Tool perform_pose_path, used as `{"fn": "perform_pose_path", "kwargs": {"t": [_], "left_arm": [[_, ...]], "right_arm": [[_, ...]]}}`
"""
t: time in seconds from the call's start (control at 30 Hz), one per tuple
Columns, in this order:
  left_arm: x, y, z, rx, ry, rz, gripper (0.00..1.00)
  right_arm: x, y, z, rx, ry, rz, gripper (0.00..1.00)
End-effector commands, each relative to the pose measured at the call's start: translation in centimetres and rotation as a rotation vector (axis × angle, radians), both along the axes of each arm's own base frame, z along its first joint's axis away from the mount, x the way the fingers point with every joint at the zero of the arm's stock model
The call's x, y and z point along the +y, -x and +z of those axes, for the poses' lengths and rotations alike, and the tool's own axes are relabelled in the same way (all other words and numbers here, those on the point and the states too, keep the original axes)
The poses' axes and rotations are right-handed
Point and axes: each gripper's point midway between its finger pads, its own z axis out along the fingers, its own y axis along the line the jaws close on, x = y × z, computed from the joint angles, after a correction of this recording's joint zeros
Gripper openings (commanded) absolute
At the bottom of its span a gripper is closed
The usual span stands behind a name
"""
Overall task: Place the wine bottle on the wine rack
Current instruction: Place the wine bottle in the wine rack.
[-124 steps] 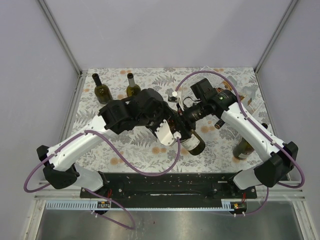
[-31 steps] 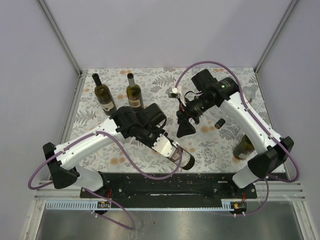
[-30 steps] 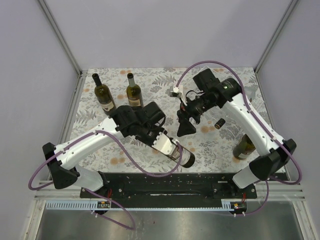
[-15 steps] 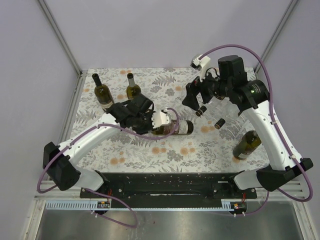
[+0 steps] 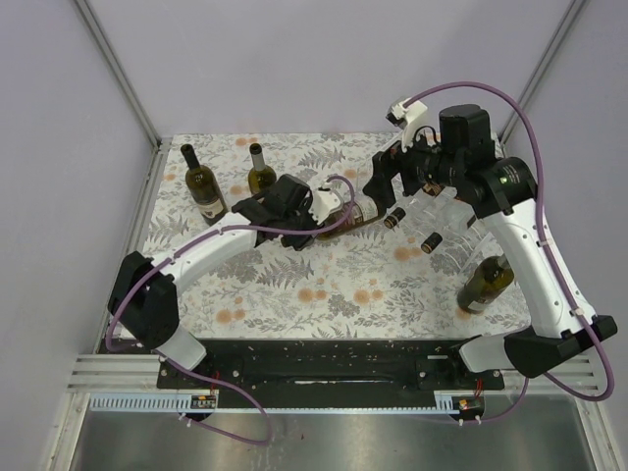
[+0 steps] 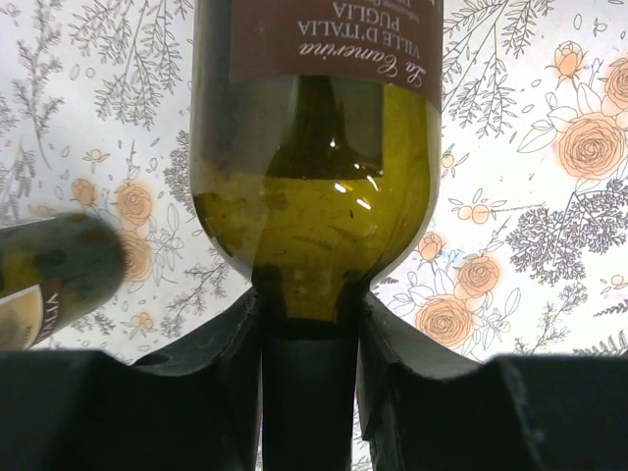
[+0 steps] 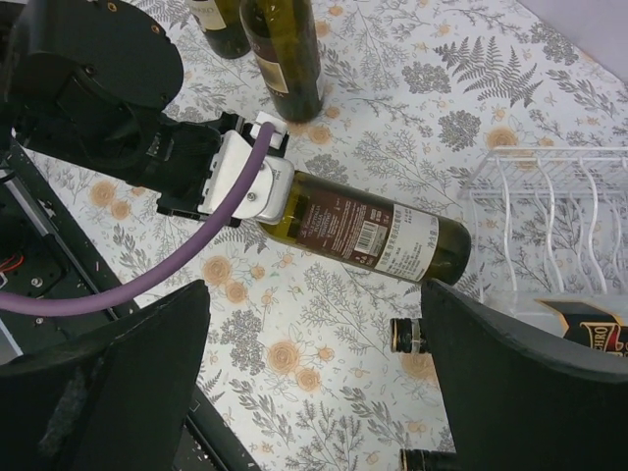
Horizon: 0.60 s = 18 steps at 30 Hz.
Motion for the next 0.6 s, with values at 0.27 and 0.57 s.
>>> {"fn": "perform_pose_path", "kwargs": {"t": [0.27,0.57], "left_arm": [[-3.4,-3.1,3.9,-0.129,0.248,0.073,0.0],[-2.4,-2.0,4.7,-0.152,0.258,0.06,0.0]], "right_arm": [[-5.5,-2.3,1.4,-0.115,0.042,-0.232,0.97],[-13.7,-6.8,0.2,-0.095,0.077,-0.501,0.96]]}}
